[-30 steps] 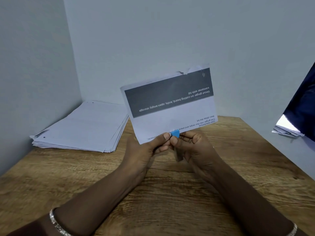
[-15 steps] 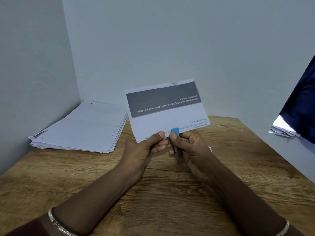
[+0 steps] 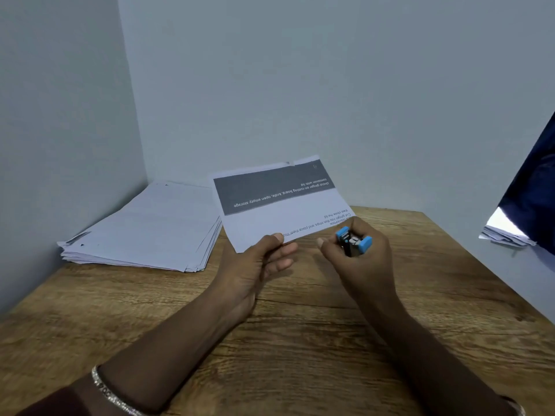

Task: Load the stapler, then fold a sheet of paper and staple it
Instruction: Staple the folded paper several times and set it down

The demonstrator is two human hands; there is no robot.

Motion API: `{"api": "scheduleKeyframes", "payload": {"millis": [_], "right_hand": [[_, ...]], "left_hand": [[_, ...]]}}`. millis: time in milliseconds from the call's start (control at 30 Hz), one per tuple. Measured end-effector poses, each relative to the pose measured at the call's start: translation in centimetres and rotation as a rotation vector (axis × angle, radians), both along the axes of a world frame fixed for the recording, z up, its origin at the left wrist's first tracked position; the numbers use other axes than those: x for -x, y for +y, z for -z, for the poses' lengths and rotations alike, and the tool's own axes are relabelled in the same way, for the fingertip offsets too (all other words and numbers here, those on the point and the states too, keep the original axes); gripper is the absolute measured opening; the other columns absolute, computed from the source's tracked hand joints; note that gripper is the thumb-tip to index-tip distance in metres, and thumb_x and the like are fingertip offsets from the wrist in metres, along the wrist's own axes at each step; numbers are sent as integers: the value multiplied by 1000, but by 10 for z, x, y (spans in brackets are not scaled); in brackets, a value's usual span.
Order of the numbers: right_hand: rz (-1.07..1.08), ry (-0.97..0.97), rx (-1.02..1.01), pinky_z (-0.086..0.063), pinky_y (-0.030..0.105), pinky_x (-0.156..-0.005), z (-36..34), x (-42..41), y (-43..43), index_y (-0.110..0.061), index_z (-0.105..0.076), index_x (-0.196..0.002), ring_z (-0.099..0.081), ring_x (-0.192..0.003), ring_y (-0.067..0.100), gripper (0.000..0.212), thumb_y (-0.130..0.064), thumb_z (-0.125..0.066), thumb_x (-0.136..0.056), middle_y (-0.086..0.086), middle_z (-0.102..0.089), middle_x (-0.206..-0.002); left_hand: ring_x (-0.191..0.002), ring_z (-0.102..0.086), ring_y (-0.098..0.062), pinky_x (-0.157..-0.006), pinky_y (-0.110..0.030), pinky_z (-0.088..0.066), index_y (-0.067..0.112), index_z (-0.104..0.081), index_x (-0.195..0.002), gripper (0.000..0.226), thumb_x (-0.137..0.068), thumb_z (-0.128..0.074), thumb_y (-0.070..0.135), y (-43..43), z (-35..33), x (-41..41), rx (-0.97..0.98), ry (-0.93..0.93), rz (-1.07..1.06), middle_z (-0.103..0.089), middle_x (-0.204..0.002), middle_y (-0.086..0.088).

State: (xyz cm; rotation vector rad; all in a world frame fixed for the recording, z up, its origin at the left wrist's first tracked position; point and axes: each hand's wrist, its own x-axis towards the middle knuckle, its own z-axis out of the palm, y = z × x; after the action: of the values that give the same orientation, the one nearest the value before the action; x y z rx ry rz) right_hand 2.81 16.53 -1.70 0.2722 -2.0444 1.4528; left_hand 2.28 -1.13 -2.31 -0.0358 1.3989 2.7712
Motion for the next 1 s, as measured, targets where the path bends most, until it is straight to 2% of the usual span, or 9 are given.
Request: {"api": "scheduleKeyframes", "payload": {"millis": [133, 200, 333, 467, 600, 667, 733, 867, 1000], "right_hand": [[47, 291, -441, -44, 10, -66, -3, 2, 1, -16, -73, -86, -59, -74, 2, 17, -3, -80, -79, -5, -65, -79], [28, 280, -533, -46, 7, -72, -1, 2, 1, -17, -78, -102, -62, -85, 5, 26, -5, -81, -79, -2, -66, -93], [-20, 241, -515, -58, 29, -73, -3, 1, 3, -16, -79, -104, -69, -90, 14, 24, -7, -82, -81, 0, -72, -101], [-64, 144, -364, -58, 33, -65, -7, -2, 4, -15, -79, -98, -70, -75, 9, 11, -15, -79, -87, -3, -76, -87], [-50, 6, -271, -51, 34, -49, -7, -3, 4, -17, -79, -90, -63, -49, 16, 14, -31, -78, -88, 2, -73, -64], [-57, -51, -242, -53, 38, -48, -7, -1, 5, -17, -78, -88, -64, -47, 20, 14, -31, -77, -89, 6, -73, -63], [-88, -93, -222, -52, 39, -43, -6, 0, 6, -18, -77, -88, -65, -42, 22, 13, -30, -75, -91, 11, -73, -63], [-161, -156, -236, -49, 28, -38, -4, 0, 6, -20, -76, -94, -64, -37, 22, 11, -31, -72, -94, 12, -73, -62], [-234, -246, -170, -49, 24, -42, -4, 2, 5, -18, -73, -96, -63, -37, 20, 13, -31, -71, -94, 5, -68, -52]], "left_hand": [[-80, -80, -23, -53, -25, -60, 3, -69, -96, 12, -86, -74, 0, 1, 2, 0, 36, -33, 34, -80, -82, -11], [-80, -80, -22, -52, -25, -60, 3, -69, -96, 12, -86, -74, 2, 1, 2, -2, 54, -42, 62, -81, -85, -14], [-79, -80, -21, -54, -25, -61, 1, -71, -98, 14, -86, -74, 7, 1, -3, -6, 73, -35, 105, -80, -87, -17], [-88, -79, -25, -62, -32, -63, 10, -58, -121, 60, -74, -86, 34, 1, -13, -13, 95, 136, 92, -78, -104, -19], [-119, -59, -2, -85, -28, -56, 41, -26, -141, 94, -68, -87, 44, -5, -13, -17, 789, 550, -385, -43, -141, 11], [-140, -37, -10, -101, -45, -47, 45, -28, -144, 89, -74, -82, 38, -13, -14, -14, 1047, 730, -597, -27, -152, 9], [-147, -26, -18, -108, -55, -34, 47, -46, -139, 70, -77, -77, 44, -22, -15, -9, 1231, 778, -680, -23, -161, 4], [-150, -21, -25, -107, -45, -17, 42, -74, -101, 22, -82, -70, 51, -27, -14, -5, 1414, 798, -618, -36, -160, 5], [-143, -30, -21, -104, -50, -21, 37, -75, -88, 12, -87, -66, 45, -23, -10, -1, 1407, 773, -561, -49, -149, 13]]}}
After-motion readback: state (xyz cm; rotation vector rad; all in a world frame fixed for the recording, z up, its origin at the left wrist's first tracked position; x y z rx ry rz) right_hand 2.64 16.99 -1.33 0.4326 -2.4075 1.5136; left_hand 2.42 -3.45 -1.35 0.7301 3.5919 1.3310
